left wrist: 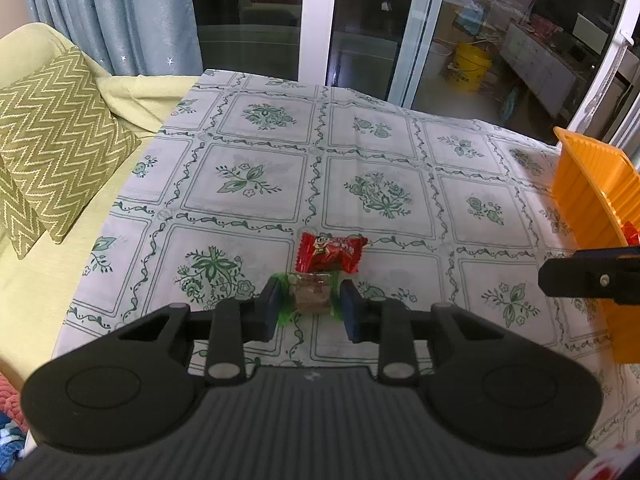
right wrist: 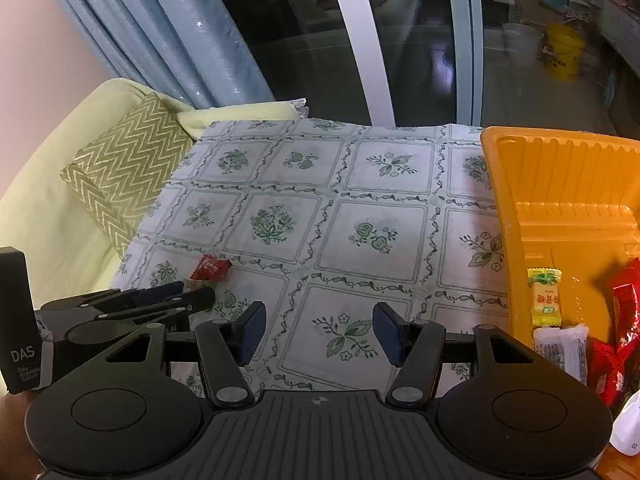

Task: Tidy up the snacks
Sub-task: 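Lower left gripper onto green-wrapped brown candy and close it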

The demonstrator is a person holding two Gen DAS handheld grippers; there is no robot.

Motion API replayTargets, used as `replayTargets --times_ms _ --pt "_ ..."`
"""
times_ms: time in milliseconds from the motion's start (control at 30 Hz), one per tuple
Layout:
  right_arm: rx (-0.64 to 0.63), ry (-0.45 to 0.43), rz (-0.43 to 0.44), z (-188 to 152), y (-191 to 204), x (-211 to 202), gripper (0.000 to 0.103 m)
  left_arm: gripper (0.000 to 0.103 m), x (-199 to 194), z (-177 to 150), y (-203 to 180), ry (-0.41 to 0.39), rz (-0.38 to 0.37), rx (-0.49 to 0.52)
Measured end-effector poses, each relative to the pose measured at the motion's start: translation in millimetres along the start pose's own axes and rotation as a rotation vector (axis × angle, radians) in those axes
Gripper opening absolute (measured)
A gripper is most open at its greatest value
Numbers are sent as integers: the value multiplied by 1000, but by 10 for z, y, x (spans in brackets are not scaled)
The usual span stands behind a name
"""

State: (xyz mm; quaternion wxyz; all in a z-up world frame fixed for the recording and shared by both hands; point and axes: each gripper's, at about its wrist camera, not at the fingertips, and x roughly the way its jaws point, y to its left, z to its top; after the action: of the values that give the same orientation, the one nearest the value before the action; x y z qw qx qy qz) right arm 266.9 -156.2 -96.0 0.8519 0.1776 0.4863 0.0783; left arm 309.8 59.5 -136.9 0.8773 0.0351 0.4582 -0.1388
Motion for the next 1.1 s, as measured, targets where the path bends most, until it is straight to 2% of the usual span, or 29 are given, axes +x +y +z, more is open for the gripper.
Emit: replayTargets --times_ms 300,500,767,867,900,933,1100 --pt "-7 5 2 23 34 39 59 24 -39 -18 36 4 -19 -4" --pt "-45 1 25 39 107 101 59 23 -210 -47 150 -18 -16 -14" --pt "-176 -25 97 84 365 285 59 23 -417 -43 429 -37 11 -80" --pt "-230 -26 133 125 471 411 59 20 -478 -38 515 -44 21 -93" --pt "-244 -25 143 140 501 457 59 14 -491 -40 539 -46 26 -98" --pt "-261 -27 153 157 536 512 59 13 -498 -39 562 -44 26 -102" --pt "-350 -24 179 197 703 749 59 13 -465 -32 648 -25 29 -128"
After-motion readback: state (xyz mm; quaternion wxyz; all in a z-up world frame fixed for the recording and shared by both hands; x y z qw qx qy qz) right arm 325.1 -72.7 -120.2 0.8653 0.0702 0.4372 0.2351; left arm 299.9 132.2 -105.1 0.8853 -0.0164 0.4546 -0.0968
